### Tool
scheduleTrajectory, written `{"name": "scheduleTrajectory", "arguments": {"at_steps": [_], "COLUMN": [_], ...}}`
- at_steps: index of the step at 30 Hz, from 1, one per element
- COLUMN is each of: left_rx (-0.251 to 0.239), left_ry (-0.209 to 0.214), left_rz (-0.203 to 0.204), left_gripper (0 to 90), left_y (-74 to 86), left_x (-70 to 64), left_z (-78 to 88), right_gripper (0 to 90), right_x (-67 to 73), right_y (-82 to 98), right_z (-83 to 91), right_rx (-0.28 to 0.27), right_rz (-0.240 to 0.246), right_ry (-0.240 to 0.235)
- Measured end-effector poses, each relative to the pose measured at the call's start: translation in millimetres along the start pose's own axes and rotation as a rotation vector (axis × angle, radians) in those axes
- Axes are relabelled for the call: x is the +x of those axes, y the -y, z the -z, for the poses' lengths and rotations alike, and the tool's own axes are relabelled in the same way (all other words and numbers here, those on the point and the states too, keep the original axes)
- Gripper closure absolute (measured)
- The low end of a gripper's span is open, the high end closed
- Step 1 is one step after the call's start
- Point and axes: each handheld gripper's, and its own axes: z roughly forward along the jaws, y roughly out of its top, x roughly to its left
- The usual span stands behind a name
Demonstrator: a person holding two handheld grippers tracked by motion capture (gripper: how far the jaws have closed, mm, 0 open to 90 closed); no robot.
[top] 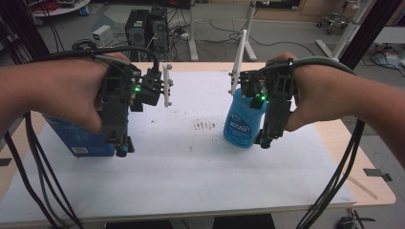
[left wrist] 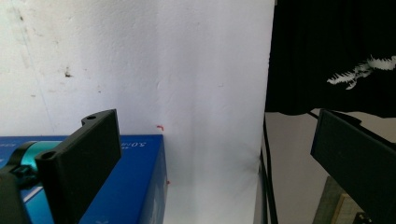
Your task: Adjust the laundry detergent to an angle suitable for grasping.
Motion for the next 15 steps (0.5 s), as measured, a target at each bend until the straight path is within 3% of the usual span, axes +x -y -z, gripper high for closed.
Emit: {"name": "scheduleTrajectory", "arguments": {"at_steps": [15], "left_rx": [0.002], "left_ry": [0.009], "left_rz": [-0.005], "left_gripper": [1.7], "left_y": [-2.6], "left_x": [1.9], "left_z": [-3.5], "right_gripper": [4.1], "right_x": [3.7], "right_y": [2.0], "right_z": [5.2], "right_rx": [-0.016], "right_rz": [0.009], "right_ry": [0.003]}}
